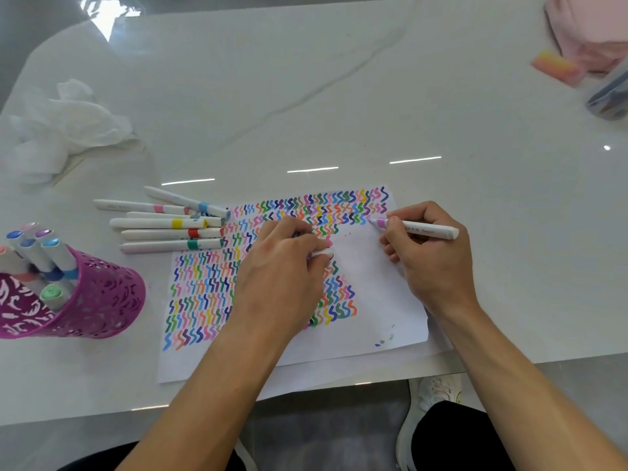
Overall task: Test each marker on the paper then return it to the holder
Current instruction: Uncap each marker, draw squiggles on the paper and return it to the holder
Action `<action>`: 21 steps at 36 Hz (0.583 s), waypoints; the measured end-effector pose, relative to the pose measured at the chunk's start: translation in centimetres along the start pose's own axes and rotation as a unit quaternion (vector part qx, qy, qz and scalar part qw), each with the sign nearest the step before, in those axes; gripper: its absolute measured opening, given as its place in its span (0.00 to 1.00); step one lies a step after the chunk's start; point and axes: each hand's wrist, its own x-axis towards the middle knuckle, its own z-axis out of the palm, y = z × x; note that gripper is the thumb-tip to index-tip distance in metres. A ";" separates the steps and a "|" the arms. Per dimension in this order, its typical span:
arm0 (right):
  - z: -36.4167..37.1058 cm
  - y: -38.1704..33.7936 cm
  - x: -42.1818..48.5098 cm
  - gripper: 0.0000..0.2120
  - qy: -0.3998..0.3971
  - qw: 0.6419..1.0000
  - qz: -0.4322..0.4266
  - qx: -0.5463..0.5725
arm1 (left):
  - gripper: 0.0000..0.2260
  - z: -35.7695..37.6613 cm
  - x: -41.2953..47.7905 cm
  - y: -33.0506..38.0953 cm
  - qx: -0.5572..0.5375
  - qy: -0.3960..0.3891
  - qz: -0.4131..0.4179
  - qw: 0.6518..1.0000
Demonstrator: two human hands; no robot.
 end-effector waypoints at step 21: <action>-0.8 -0.9 -0.4 0.02 0.021 0.997 -0.022 0.064 | 0.09 -0.3 -0.4 0.1 0.016 0.005 0.030 0.999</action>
